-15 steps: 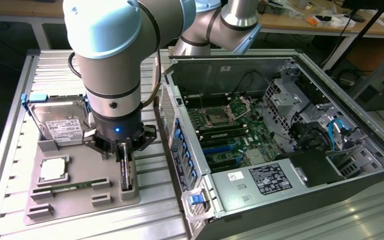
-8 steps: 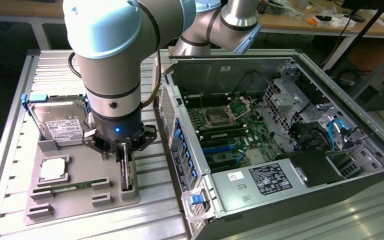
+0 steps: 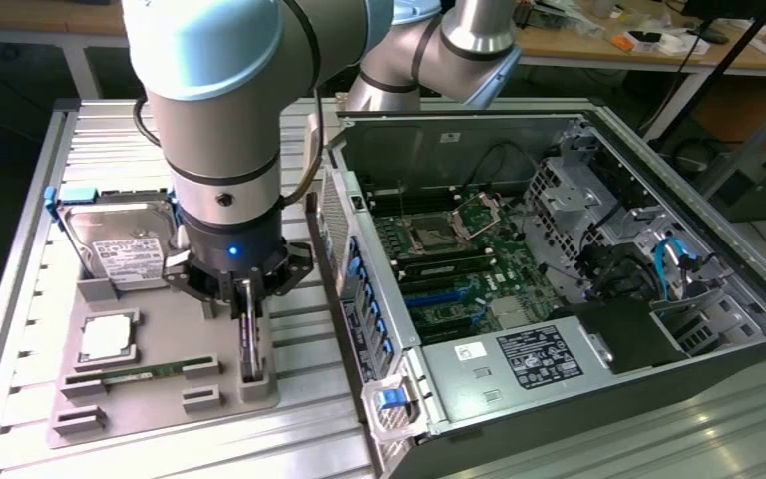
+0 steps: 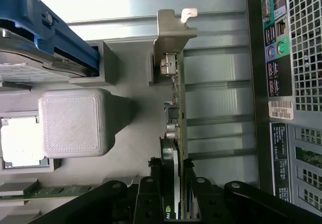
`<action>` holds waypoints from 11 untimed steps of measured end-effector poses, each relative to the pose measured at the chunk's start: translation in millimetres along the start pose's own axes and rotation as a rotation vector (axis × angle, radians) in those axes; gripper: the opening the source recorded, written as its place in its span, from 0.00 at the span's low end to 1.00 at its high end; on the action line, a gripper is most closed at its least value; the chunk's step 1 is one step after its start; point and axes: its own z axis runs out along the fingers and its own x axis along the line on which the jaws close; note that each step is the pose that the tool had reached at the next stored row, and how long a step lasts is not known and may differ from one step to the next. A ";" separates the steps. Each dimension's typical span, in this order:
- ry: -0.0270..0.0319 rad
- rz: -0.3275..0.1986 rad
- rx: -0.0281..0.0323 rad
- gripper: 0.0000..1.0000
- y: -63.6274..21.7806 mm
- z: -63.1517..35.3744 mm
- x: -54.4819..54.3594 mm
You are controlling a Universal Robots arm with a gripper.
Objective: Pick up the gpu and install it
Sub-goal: 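Pick up the gpu and move the gpu toward the slot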
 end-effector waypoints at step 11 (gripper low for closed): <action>0.0001 0.000 0.0002 0.27 0.3 -5.7 -0.1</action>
